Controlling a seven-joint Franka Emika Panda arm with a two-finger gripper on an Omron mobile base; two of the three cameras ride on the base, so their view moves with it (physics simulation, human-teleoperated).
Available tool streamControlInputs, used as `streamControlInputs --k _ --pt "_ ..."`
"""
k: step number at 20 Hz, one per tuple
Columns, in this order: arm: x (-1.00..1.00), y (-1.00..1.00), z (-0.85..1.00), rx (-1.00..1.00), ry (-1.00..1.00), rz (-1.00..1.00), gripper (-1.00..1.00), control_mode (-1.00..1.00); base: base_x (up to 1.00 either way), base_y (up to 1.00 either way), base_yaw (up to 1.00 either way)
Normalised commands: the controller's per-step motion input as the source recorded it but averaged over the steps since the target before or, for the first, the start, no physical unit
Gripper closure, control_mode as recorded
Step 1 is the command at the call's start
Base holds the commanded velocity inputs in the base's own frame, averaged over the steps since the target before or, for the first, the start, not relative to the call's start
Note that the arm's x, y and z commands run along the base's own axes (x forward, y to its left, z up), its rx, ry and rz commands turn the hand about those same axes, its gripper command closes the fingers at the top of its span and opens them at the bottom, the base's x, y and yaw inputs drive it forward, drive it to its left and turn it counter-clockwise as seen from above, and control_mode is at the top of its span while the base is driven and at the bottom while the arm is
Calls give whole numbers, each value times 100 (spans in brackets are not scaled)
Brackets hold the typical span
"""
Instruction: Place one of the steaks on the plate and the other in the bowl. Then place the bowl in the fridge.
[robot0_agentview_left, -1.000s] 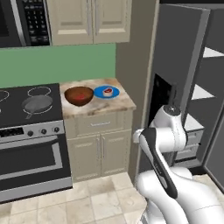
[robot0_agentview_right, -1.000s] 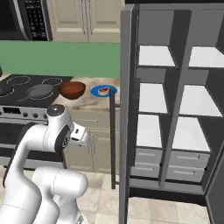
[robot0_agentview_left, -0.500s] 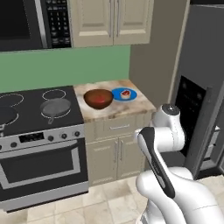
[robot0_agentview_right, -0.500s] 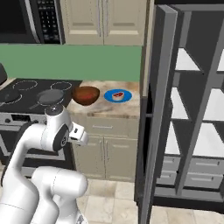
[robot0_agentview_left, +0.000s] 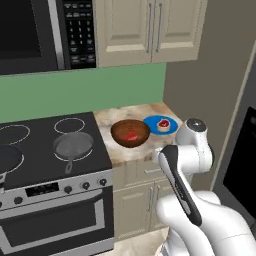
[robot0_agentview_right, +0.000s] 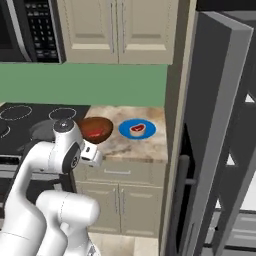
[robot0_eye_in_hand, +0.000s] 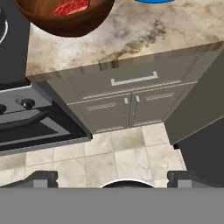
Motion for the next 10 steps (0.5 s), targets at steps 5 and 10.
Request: streamControlInputs --k 5,10 --pt "0 0 0 0 0 0 -100 100 37 41 0" --pt "0 0 0 0 0 0 -100 100 40 1 0"
